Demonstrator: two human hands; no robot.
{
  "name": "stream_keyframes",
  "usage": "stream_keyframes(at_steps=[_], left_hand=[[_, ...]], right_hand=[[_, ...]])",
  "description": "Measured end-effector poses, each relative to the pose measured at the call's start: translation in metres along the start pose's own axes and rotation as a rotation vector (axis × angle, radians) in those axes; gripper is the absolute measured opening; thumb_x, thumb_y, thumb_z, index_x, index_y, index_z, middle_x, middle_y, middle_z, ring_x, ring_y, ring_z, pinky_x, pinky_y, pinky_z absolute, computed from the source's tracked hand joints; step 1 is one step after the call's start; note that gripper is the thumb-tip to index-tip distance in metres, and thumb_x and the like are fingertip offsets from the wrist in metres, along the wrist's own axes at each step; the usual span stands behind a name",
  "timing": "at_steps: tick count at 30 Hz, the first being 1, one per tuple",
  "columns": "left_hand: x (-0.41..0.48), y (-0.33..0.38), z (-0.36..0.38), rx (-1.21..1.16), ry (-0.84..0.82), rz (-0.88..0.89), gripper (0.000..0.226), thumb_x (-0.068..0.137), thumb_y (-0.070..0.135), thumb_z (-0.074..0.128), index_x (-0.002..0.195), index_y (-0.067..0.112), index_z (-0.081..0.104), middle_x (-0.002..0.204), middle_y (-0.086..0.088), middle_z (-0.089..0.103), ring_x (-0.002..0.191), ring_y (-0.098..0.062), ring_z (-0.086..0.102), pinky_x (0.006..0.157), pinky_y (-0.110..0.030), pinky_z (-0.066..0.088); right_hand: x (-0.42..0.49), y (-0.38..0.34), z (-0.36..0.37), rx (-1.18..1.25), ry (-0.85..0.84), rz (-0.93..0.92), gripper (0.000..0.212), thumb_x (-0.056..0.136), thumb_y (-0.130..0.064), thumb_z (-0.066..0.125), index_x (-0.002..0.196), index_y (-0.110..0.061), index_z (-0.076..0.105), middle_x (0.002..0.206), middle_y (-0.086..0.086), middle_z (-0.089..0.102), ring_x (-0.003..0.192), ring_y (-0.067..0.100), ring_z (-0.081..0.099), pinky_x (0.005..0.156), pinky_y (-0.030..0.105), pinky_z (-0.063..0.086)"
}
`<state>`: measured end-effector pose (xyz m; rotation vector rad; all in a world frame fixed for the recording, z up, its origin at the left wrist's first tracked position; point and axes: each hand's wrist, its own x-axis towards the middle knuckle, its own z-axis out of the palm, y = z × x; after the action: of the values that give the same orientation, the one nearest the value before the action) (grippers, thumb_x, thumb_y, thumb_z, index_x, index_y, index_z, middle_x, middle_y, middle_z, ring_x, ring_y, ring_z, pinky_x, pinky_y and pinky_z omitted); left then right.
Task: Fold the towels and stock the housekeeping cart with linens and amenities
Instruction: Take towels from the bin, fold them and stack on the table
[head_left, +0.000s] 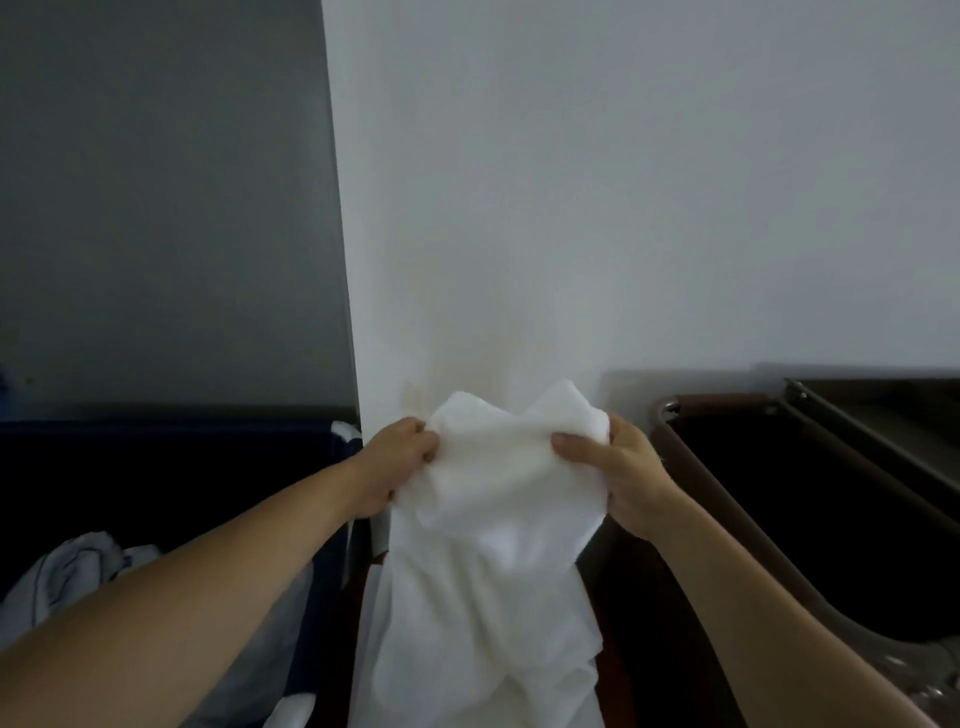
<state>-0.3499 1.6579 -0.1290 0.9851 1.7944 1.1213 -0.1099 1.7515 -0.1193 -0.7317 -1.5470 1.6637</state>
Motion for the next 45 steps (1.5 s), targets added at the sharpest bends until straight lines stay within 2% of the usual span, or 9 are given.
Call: stream_keyframes(at_steps=[4,9,14,22,28,32,36,40,45], left_hand=[[-0.010,-0.017,0.012,0.306,-0.337,-0.164,0.063,0.088,0.016,0.065,0.142,0.029,0.036,0.130,-0.012,0.055,0.102,-0.025,0.063,0.085,-0.036,0.058],[-0.022,0.013,0.027,0.351,-0.365,0.202,0.085,0.083,0.024,0.076,0.150,0.038,0.026,0.145,0.008,0.043,0.130,-0.013,0.044,0.110,-0.037,0.041],[-0.030,0.032,0.033,0.228,-0.422,0.269,0.039,0.088,0.015,0.072,0.126,0.016,0.063,0.120,-0.001,0.069,0.110,-0.017,0.065,0.101,-0.037,0.051],[-0.033,0.054,0.028,0.459,-0.102,0.643,0.003,0.088,0.007,0.060,0.088,0.010,0.060,0.078,0.002,0.058,0.068,-0.006,0.053,0.066,-0.030,0.045],[-0.030,0.043,0.046,0.756,-0.015,0.992,0.004,0.089,0.011,0.062,0.088,0.009,0.059,0.132,0.007,0.054,0.094,-0.015,0.059,0.079,-0.031,0.050],[-0.028,0.027,0.052,0.471,-0.089,0.698,0.030,0.082,0.033,0.074,0.098,0.013,0.058,0.134,0.023,0.044,0.108,-0.004,0.054,0.092,-0.028,0.050],[-0.030,0.032,0.049,-0.274,-0.399,0.178,0.057,0.078,0.049,0.064,0.124,0.017,0.055,0.128,-0.001,0.061,0.117,-0.019,0.060,0.098,-0.045,0.050],[-0.029,0.040,0.050,-0.303,-0.443,0.169,0.042,0.083,0.025,0.066,0.123,0.013,0.060,0.121,-0.010,0.066,0.116,-0.031,0.061,0.105,-0.054,0.042],[-0.022,0.050,0.045,-0.303,-0.211,0.343,0.023,0.098,0.015,0.056,0.115,0.003,0.066,0.116,-0.016,0.070,0.105,-0.030,0.066,0.095,-0.047,0.053]], right_hand=[[0.000,-0.015,0.005,-0.192,-0.055,-0.045,0.042,0.057,-0.015,0.085,0.094,-0.009,0.066,0.093,0.018,0.068,0.083,0.031,0.066,0.081,0.048,0.055],[0.000,-0.018,0.006,-0.273,-0.190,-0.061,0.032,0.059,-0.010,0.080,0.086,-0.015,0.066,0.087,0.008,0.067,0.082,0.026,0.061,0.076,0.042,0.050],[-0.002,-0.029,-0.008,-0.183,-0.291,-0.084,0.033,0.064,-0.006,0.081,0.095,-0.015,0.071,0.090,0.001,0.070,0.084,0.017,0.065,0.077,0.030,0.055],[-0.004,-0.034,-0.018,-0.359,-0.284,0.055,0.040,0.081,-0.017,0.079,0.118,-0.010,0.065,0.103,0.010,0.073,0.098,0.031,0.070,0.096,0.048,0.053],[-0.002,-0.046,0.004,-0.158,-0.056,0.039,0.036,0.089,-0.036,0.070,0.107,-0.005,0.069,0.102,0.019,0.073,0.090,0.029,0.071,0.088,0.048,0.056],[-0.001,-0.052,0.006,-0.223,-0.015,-0.093,0.015,0.093,-0.003,0.062,0.100,-0.013,0.070,0.082,0.003,0.072,0.075,0.016,0.066,0.074,0.032,0.056],[-0.003,-0.063,0.006,0.082,-0.122,-0.120,0.031,0.097,0.006,0.037,0.094,-0.012,0.062,0.080,0.005,0.059,0.072,0.015,0.054,0.069,0.029,0.044],[-0.003,-0.072,0.006,0.155,-0.251,-0.128,0.035,0.090,0.011,0.030,0.087,-0.012,0.057,0.077,0.004,0.053,0.065,0.014,0.048,0.061,0.026,0.040],[0.004,-0.064,-0.002,-0.226,-0.003,-0.175,0.032,0.091,0.010,0.040,0.090,-0.012,0.063,0.075,0.002,0.056,0.070,0.019,0.045,0.064,0.029,0.037]])
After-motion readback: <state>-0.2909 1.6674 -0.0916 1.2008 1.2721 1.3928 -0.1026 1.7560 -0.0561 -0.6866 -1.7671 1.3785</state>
